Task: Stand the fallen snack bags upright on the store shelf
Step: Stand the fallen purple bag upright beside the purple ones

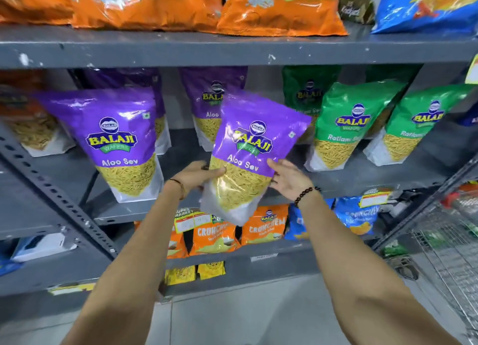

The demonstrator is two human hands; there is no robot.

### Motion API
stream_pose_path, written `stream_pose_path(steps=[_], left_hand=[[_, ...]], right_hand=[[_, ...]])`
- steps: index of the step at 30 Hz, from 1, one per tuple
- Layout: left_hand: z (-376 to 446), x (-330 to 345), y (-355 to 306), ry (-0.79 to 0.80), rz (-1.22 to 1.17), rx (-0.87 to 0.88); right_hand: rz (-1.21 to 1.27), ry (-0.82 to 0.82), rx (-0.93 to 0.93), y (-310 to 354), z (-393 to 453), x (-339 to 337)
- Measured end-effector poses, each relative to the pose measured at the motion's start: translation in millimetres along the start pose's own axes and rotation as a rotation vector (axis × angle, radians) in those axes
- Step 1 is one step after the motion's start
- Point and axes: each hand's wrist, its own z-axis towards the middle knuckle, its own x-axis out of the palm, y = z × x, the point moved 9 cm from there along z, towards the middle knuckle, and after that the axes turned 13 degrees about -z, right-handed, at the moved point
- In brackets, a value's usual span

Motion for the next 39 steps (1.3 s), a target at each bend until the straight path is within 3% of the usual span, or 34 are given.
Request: stream_pose_path(steps=[6, 14, 23, 27, 33, 39], left_hand=[[-50.1, 10.1, -33.9, 0.242, -0.139, 0.127], [-60.5, 12.5, -52.4, 0.295, -0.122, 0.143], [5.9, -25.8, -36.2, -0.042, -0.117, 0.142], [23.6, -39.6, -21.8, -0.221, -0.129, 0.173], [23.9, -35.6, 24.0, -0.283, 0.028, 0.142], [25.1, -22.1, 49.0, -0.343, 0.089, 0.066]], right_hand=[[-0.212, 0.316, -0.076, 61.0, -11.4, 18.8], [-0.287, 0.394, -0.087, 76.0, -15.7, 31.8], [-0.227, 0.042, -0.185, 73.4, 36.6, 27.8], [-0.247, -0.076, -0.141, 48.9, 60.7, 19.3], [-0.583, -0.012, 0.114, -27.6, 75.7, -0.7], [-0.693, -0.051, 0.019, -50.9, 80.0, 15.7]])
